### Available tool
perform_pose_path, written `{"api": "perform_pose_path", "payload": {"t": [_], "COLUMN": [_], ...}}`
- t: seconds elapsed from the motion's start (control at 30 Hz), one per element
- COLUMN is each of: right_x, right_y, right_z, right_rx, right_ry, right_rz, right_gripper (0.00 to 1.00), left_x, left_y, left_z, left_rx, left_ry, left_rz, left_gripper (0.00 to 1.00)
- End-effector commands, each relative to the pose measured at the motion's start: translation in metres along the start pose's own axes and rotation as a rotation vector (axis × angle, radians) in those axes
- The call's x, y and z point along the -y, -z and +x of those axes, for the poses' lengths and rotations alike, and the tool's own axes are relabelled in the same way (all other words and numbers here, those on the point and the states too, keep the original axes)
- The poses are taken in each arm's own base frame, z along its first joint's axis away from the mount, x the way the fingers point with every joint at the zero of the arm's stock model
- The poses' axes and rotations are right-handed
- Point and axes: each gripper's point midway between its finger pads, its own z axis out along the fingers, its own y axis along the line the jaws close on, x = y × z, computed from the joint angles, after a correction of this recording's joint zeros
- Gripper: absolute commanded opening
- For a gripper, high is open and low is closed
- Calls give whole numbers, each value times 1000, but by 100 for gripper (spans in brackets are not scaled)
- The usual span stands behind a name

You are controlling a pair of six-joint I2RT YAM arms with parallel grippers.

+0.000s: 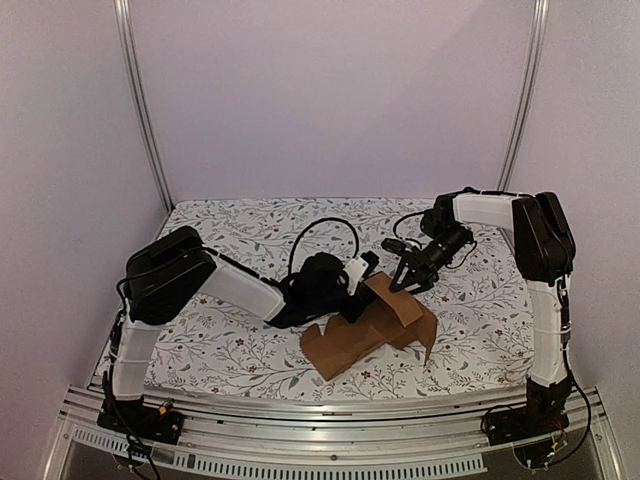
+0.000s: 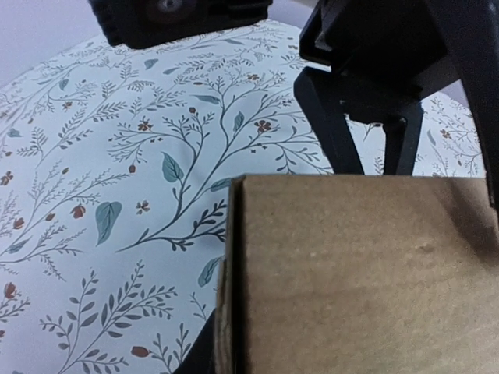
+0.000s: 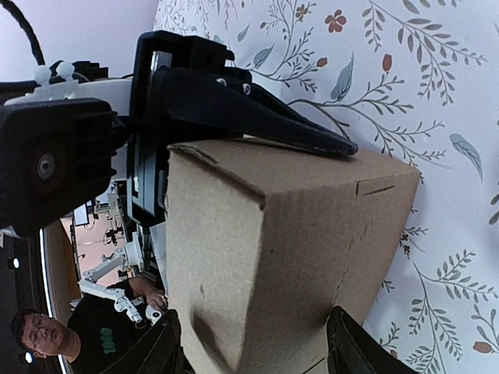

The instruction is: Fold the paper box

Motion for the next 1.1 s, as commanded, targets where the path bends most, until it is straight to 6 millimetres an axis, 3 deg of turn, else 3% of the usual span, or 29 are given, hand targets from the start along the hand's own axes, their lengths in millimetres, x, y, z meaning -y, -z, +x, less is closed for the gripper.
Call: {"api": "perform_pose_path", "payload": {"t": [0.0, 0.13, 0.3, 0.57, 0.77, 0.9, 1.07], "right_x": [-11, -12, -20, -51, -66, -69, -70], "right_y": [2, 2, -2, -19, -16, -4, 37], "right_z": [2, 3, 3, -7, -14, -16, -23], "right_rx": [-11, -11, 0, 9, 34, 52, 121], "right_ry": [-3, 1, -3, -21, -9, 10, 68], "right_rz": [-18, -18, -47, -184, -244, -239, -210], "right_gripper": [62, 62, 62, 63, 65, 66, 67], "left_x": [-5, -4, -8, -20, -22, -16, -9], "left_y": [-10, -7, -2, 1, 21, 38, 71], "left_z": [9, 7, -1, -9, -14, -23, -43], "left_rx": [-23, -16, 5, 20, 49, 33, -77], "left_ry": [1, 7, 35, 122, 226, 214, 179], "left_rz": [24, 29, -1, -177, -281, -259, -206], "left_gripper": [16, 6, 1, 0, 0, 0, 0]}}
